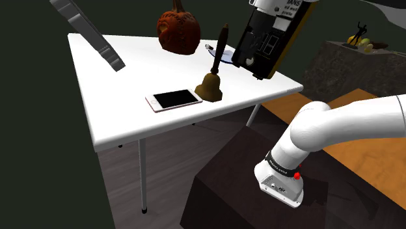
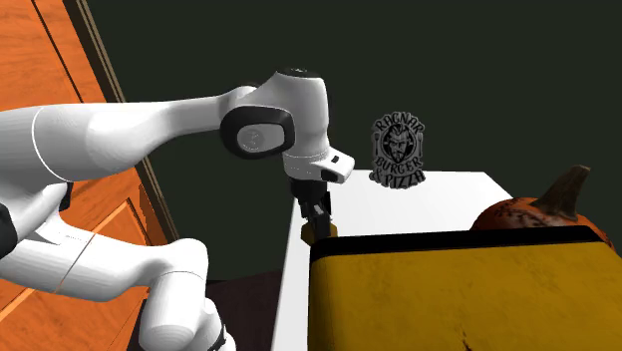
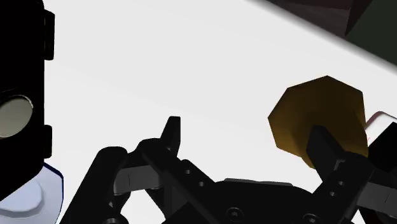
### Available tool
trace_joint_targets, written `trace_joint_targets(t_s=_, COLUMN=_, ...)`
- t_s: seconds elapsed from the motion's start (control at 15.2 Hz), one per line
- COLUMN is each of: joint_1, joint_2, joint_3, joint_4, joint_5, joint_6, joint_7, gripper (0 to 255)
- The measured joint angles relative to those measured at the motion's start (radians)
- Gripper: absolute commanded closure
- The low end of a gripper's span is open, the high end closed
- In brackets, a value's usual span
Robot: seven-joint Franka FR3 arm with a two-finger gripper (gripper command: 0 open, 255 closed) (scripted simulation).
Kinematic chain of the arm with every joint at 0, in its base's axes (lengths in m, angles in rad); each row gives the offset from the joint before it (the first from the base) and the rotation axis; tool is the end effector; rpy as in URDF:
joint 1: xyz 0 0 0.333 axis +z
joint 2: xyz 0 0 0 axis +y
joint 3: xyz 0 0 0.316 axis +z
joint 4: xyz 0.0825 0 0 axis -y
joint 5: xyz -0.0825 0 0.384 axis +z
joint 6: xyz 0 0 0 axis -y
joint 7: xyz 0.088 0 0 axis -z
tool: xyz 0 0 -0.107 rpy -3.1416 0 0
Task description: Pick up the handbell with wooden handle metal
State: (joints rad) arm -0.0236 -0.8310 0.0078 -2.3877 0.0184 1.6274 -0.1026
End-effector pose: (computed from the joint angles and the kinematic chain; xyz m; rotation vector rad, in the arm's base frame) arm 0.3004 -0.0021 0.5943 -3.1285 -0.1316 -0.1117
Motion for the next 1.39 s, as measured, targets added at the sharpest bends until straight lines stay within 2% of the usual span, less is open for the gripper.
trace_joint_targets(t_s=0.13, joint_1=-0.001, joint_2=-0.023, joint_3=0.020, joint_4=-0.022, joint_5=0.007, joint_6=0.028, joint_7=0.025, gripper=0)
trace_joint_targets(t_s=0.26, joint_1=-0.005, joint_2=-0.088, joint_3=0.086, joint_4=-0.089, joint_5=0.027, joint_6=0.135, joint_7=0.115, gripper=0)
trace_joint_targets(t_s=0.46, joint_1=-0.022, joint_2=-0.199, joint_3=0.216, joint_4=-0.192, joint_5=0.051, joint_6=0.316, joint_7=0.277, gripper=0)
trace_joint_targets(t_s=0.66, joint_1=-0.058, joint_2=-0.268, joint_3=0.385, joint_4=-0.270, joint_5=0.069, joint_6=0.513, joint_7=0.466, gripper=0)
trace_joint_targets(t_s=0.79, joint_1=-0.080, joint_2=-0.295, joint_3=0.467, joint_4=-0.295, joint_5=0.076, joint_6=0.594, joint_7=0.556, gripper=0)
trace_joint_targets(t_s=0.92, joint_1=-0.084, joint_2=-0.297, joint_3=0.501, joint_4=-0.318, joint_5=0.083, joint_6=0.636, joint_7=0.588, gripper=0)
trace_joint_targets(t_s=1.25, joint_1=-0.074, joint_2=-0.307, joint_3=0.526, joint_4=-0.384, joint_5=0.095, joint_6=0.696, joint_7=0.609, gripper=0)
trace_joint_targets(t_s=1.32, joint_1=-0.072, joint_2=-0.308, joint_3=0.531, joint_4=-0.389, joint_5=0.098, joint_6=0.700, joint_7=0.613, gripper=255)
trace_joint_targets(t_s=1.39, joint_1=-0.071, joint_2=-0.308, joint_3=0.534, joint_4=-0.391, joint_5=0.099, joint_6=0.703, joint_7=0.615, gripper=255)
